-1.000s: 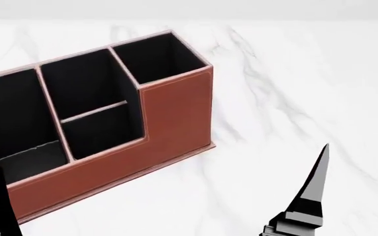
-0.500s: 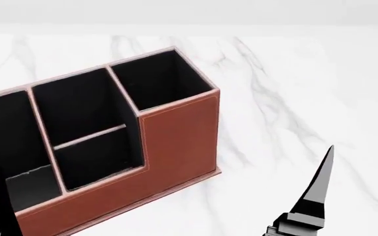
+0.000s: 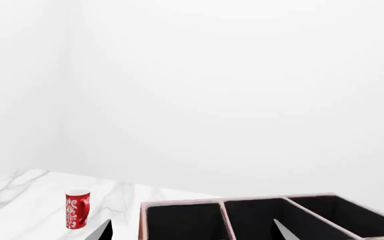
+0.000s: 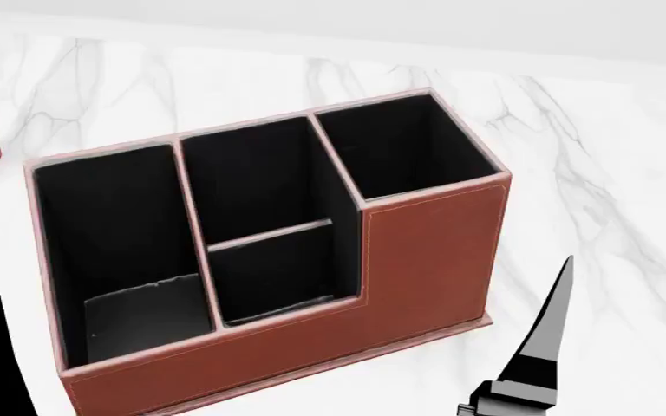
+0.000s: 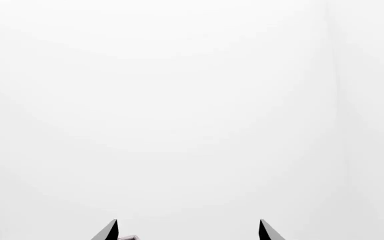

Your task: Pick up the book and place it in the left compartment of the caddy.

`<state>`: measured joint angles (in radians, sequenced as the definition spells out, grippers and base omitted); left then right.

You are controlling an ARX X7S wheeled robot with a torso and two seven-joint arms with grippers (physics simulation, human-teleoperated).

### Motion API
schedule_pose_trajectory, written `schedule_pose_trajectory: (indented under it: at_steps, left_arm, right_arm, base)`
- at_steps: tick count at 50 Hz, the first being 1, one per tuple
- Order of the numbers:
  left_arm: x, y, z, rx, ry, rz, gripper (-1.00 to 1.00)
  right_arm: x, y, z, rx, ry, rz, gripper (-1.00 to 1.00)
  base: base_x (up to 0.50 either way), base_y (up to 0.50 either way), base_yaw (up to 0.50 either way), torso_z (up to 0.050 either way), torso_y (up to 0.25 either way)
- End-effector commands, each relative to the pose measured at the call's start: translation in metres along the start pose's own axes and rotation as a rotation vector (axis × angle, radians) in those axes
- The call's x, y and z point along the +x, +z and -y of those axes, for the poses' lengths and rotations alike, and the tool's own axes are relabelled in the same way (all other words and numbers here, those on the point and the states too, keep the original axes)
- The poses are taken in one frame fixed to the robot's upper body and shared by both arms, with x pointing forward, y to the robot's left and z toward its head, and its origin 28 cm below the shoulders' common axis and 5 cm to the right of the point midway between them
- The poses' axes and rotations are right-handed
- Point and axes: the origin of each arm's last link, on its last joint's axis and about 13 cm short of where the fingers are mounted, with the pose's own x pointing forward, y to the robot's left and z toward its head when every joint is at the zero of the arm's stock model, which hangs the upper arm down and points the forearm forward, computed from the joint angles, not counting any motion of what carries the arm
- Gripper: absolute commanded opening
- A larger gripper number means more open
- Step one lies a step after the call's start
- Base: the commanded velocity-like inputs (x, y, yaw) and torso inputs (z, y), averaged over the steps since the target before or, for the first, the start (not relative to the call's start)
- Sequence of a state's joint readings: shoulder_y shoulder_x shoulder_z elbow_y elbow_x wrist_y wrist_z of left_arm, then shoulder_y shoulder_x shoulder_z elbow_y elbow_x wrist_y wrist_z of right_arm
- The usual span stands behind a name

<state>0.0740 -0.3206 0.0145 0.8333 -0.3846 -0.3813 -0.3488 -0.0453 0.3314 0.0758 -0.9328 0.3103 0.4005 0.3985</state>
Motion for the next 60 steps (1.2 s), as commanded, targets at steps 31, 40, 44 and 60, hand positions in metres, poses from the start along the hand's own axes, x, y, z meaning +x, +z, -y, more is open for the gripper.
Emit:
schedule_pose_trajectory:
  at_steps: [31, 40, 44, 60]
  left_arm:
    - [0.0006, 0.0027, -0.0002, -0.004, 0.001, -0.003, 1.0]
    - [0.0006, 0.0017, 0.0, -0.003, 0.0, -0.004, 1.0]
    - [0.0001, 0.0033, 0.0005, -0.004, 0.0, -0.003, 1.0]
    - [-0.0005, -0.0034, -0.0003, -0.004, -0.001, -0.004, 1.0]
  right_arm:
    - [0.0, -0.0014, -0.0049, 0.003, 0.059, -0.004, 1.0]
    - [0.0, -0.0032, -0.0057, 0.001, 0.065, -0.012, 1.0]
    - [-0.0002, -0.003, -0.006, 0.004, 0.075, -0.013, 1.0]
    - [0.0004, -0.0036, -0.0078, 0.008, 0.098, -0.02, 1.0]
  base:
    - [0.0, 0.0, 0.5, 0.0, 0.0]
    - [0.0, 0.0, 0.5, 0.0, 0.0]
    - [0.0, 0.0, 0.5, 0.0, 0.0]
    - [0.0, 0.0, 0.5, 0.0, 0.0]
